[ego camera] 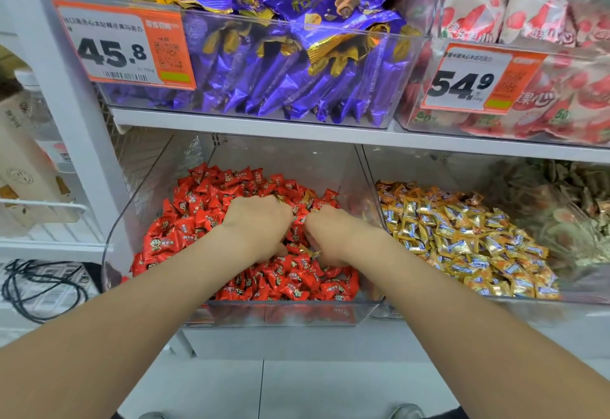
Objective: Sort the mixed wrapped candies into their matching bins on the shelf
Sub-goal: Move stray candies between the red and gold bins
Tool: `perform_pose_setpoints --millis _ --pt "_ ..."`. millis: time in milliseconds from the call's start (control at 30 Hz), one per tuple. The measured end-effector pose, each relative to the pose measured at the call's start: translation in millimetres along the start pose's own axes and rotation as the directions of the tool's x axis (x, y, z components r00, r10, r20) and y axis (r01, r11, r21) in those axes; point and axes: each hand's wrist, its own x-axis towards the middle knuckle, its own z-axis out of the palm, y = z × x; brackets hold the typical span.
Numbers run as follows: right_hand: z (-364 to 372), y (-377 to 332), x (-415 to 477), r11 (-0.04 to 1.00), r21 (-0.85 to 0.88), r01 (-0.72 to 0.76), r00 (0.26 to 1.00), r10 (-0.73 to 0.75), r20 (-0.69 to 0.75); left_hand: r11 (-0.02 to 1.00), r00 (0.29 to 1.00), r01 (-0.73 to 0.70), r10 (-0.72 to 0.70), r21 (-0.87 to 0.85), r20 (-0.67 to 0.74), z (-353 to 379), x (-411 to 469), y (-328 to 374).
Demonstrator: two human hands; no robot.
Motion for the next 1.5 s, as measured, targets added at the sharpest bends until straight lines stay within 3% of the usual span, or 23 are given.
perform_pose_setpoints --millis 100,233,333,567,700,833,967,1100,1167,1267,1333,1367,1500 --pt "-8.1 3.9 1.6 0.991 0.130 0.016 0.997 -0.007 -0.075 0.997 0.999 -0.046 0.045 0.055 0.016 3.3 4.1 -0.3" --pt "-20.0 9.7 1.9 0.925 0.380 0.013 0.972 0.077 -0.221 0.987 0.986 -0.157 0.159 -0.034 0.043 11.6 7.3 -5.3" --pt "-19.7 13.6 4.3 0.908 0.416 -0.046 0.948 0.170 -0.267 0.981 0.985 -0.174 0.174 -0.082 -0.004 20.5 7.2 -1.7" --pt "-23.9 11.3 -4.0 0.906 0.410 -0.103 0.971 0.180 -0.155 0.980 0.980 -0.193 0.195 -0.043 0.031 22.2 7.4 -2.6" --pt "-31.2 5.0 -11.3 0.842 0.526 -0.119 0.984 0.171 -0.052 0.974 0.977 -0.211 0.213 -0.083 0.020 16.9 1.4 -12.6" --pt "-35.9 2.4 -13.3 0.779 0.605 -0.163 0.963 0.259 -0.073 0.945 0.974 -0.220 0.199 -0.240 -0.110 3.7 -8.6 -24.3" --pt "-37.1 -3.5 -11.9 0.768 0.621 -0.155 0.949 0.290 -0.122 0.901 0.956 -0.159 0.038 -0.404 -0.293 -7.9 -18.1 -34.1" --pt "-35.6 -6.4 -15.9 0.676 0.727 -0.125 0.984 0.179 0.002 0.831 0.969 -0.107 -0.035 -0.546 -0.243 -6.6 -22.0 -39.6" --pt "-32.7 -3.5 -16.5 0.721 0.686 -0.100 0.991 0.135 0.002 0.753 0.989 -0.060 -0.046 -0.655 -0.143 -7.5 -25.3 -40.2" --pt "-28.0 -4.6 -16.1 0.908 0.407 -0.096 0.990 0.129 -0.055 0.489 0.998 0.021 -0.069 -0.872 -0.015 -10.7 -26.3 -38.5" --pt "-25.3 -8.1 -19.0 0.966 0.219 -0.137 0.981 0.163 -0.103 0.309 0.996 0.066 -0.075 -0.949 0.045 -10.4 -25.0 -39.1" --pt "-23.1 -10.6 -19.7 0.976 0.141 -0.164 0.977 0.180 -0.111 0.268 0.996 0.081 -0.057 -0.960 0.068 -10.4 -25.0 -38.8" --pt "-15.4 -17.3 -20.8 0.976 0.023 -0.218 0.974 0.219 -0.058 0.354 0.993 0.108 0.009 -0.929 0.119 -9.7 -23.5 -35.1"
